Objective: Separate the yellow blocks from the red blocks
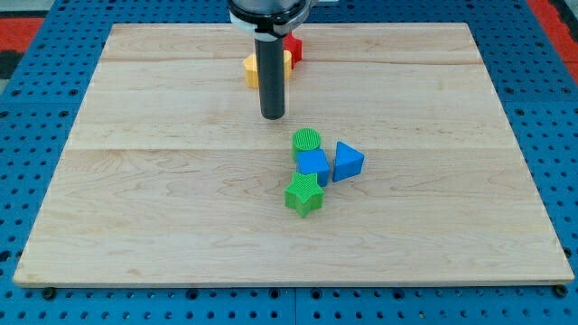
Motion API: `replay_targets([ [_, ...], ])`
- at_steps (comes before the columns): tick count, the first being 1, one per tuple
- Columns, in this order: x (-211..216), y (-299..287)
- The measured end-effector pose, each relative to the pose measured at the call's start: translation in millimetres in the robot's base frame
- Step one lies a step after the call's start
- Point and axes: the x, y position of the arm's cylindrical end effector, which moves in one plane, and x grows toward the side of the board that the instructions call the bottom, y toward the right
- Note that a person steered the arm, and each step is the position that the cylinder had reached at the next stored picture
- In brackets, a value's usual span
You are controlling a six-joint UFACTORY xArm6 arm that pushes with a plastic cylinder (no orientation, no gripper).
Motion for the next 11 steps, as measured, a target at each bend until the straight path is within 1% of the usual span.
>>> replay_targets([
  [1,-1.3,0.0],
  [2,-22.8,0.0],
  [3,-29.0,7.3],
  [4,-29.9,59.1],
  [5,-64.9,77.1],
  [6,-99.1,77.6],
  [7,-104.4,74.3],
  [8,-104.5,70.2],
  [9,-103.8,44.9],
  [11,-51.7,-25.2],
])
